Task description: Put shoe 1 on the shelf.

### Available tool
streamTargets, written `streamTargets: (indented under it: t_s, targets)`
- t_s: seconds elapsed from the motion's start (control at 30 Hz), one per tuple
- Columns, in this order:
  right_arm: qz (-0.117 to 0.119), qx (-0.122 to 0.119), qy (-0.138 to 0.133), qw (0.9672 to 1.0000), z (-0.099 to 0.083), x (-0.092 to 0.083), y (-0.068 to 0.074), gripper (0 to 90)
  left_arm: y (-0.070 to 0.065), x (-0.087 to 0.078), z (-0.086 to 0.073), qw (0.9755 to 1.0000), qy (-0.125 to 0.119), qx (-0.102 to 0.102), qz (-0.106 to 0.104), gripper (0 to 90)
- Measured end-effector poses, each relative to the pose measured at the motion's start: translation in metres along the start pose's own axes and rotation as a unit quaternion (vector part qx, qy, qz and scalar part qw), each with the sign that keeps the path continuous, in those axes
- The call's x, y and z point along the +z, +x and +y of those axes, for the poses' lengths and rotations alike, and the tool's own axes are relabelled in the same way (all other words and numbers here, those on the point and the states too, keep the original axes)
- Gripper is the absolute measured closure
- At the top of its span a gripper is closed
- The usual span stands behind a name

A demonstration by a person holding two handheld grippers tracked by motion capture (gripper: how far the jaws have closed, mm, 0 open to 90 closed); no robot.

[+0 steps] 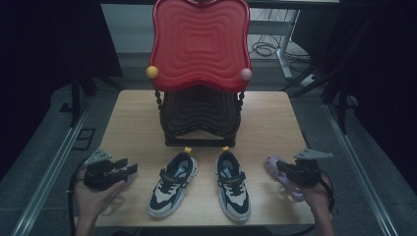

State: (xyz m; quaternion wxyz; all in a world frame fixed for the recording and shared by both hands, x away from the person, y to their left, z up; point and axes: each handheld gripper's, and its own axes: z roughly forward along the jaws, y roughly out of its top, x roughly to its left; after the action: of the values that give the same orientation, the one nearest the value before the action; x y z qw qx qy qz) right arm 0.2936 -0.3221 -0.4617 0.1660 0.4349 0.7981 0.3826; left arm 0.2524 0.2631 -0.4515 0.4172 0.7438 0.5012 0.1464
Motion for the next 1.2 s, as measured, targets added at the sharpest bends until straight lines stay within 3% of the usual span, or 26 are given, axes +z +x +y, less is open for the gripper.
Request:
streamTargets:
  t_s: [0.4, 0.83, 1.2]
  targets:
    - [0.002, 0.007, -0.004, 1.0000, -0.011, -0.009, -0.010, 85.4, 0.003, -0.007, -0.001, 1.0000, -0.003, -0.002, 0.006, 50.5]
    - [-0.002, 0.014, -0.005, 0.9999, -0.028, -0.024, -0.018, 76.9, 0.012, -0.024, -0.005, 0.9998, -0.004, -0.009, 0.019, 50.5]
    - [-0.014, 0.023, -0.011, 0.9996, -0.035, -0.034, -0.021, 70.4, 0.026, -0.045, -0.026, 0.9993, -0.005, -0.024, 0.027, 50.1]
